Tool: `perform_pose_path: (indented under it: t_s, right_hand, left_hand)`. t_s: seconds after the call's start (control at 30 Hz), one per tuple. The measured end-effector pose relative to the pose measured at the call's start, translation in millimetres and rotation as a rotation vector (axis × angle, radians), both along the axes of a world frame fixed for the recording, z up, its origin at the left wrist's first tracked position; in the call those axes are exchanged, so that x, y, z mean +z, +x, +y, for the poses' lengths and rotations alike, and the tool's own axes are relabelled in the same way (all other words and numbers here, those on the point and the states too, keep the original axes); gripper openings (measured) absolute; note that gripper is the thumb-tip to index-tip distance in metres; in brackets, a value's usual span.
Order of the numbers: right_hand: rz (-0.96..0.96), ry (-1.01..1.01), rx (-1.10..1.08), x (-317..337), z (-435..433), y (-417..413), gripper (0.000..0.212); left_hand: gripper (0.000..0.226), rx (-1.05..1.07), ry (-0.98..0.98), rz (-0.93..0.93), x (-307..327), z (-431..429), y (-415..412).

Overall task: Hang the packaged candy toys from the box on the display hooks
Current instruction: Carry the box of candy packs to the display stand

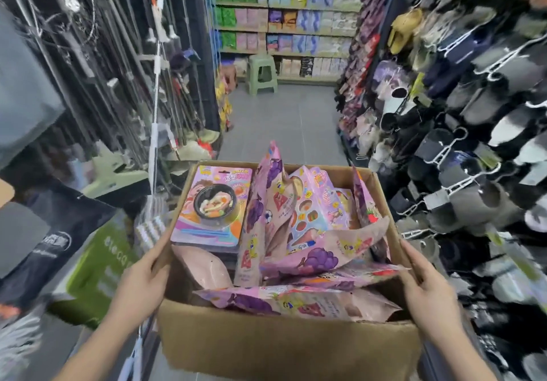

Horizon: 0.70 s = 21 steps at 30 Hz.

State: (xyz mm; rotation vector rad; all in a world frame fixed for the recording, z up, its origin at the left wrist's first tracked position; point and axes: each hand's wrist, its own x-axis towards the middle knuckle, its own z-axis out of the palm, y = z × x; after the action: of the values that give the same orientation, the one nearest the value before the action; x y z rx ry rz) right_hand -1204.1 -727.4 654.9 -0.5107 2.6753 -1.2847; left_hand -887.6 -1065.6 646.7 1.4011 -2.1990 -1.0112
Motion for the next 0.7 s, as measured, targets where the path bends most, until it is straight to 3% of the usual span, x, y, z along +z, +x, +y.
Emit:
perform_pose_path:
  t_s: [0.1,0.23,0.7]
  right_hand:
    - [-0.022,0.010,0.007,6.1,-38.3,-62.6,0.052]
    - [-0.051,-0.005,0.038,17.0,-88.0,-141.1,0.051]
    - [-0.035,0.066,-0.035,6.6,-307.2,-388.8,0.054]
  left_hand:
    - [0.092,0.014,-0.016,-0.065,1.0,-41.3,-61.1]
    - [0.082,0.029,-0.006,-0.085,14.6,-81.6,-138.8]
    - [0.078,0.006,-0.031,0.012,-13.6,-306.2,-396.7]
